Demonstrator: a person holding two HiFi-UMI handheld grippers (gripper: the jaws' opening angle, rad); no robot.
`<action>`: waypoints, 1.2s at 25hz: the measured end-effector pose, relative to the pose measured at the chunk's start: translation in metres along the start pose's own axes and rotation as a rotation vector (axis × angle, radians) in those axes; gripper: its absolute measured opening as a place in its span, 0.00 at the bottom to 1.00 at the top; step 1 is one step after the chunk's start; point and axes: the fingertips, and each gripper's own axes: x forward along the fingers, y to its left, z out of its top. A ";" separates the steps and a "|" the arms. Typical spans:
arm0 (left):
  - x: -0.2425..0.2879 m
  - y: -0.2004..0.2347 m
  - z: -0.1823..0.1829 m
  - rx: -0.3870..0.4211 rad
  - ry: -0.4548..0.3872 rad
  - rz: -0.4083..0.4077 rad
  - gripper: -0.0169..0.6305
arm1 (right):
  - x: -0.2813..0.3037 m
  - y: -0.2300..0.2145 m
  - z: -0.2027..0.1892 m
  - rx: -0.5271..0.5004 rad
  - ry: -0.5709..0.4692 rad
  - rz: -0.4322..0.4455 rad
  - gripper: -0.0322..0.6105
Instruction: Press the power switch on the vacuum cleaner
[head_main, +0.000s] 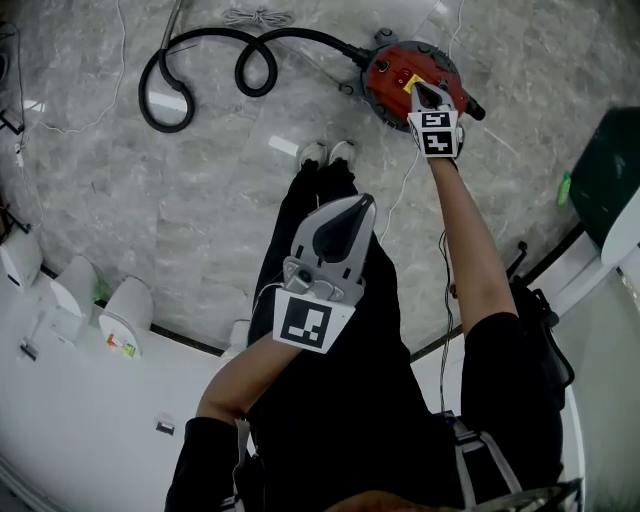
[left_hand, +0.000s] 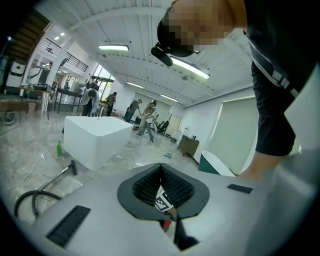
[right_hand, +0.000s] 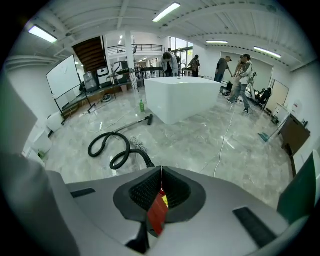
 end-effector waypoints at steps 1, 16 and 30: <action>0.001 0.002 -0.001 -0.008 -0.007 0.006 0.05 | 0.004 0.002 -0.001 -0.010 0.003 0.005 0.08; 0.010 0.022 -0.014 0.014 -0.023 0.015 0.05 | 0.061 -0.006 -0.019 0.009 0.051 -0.011 0.08; 0.017 0.037 -0.034 -0.021 -0.012 -0.005 0.05 | 0.093 -0.007 -0.057 -0.026 0.165 -0.007 0.08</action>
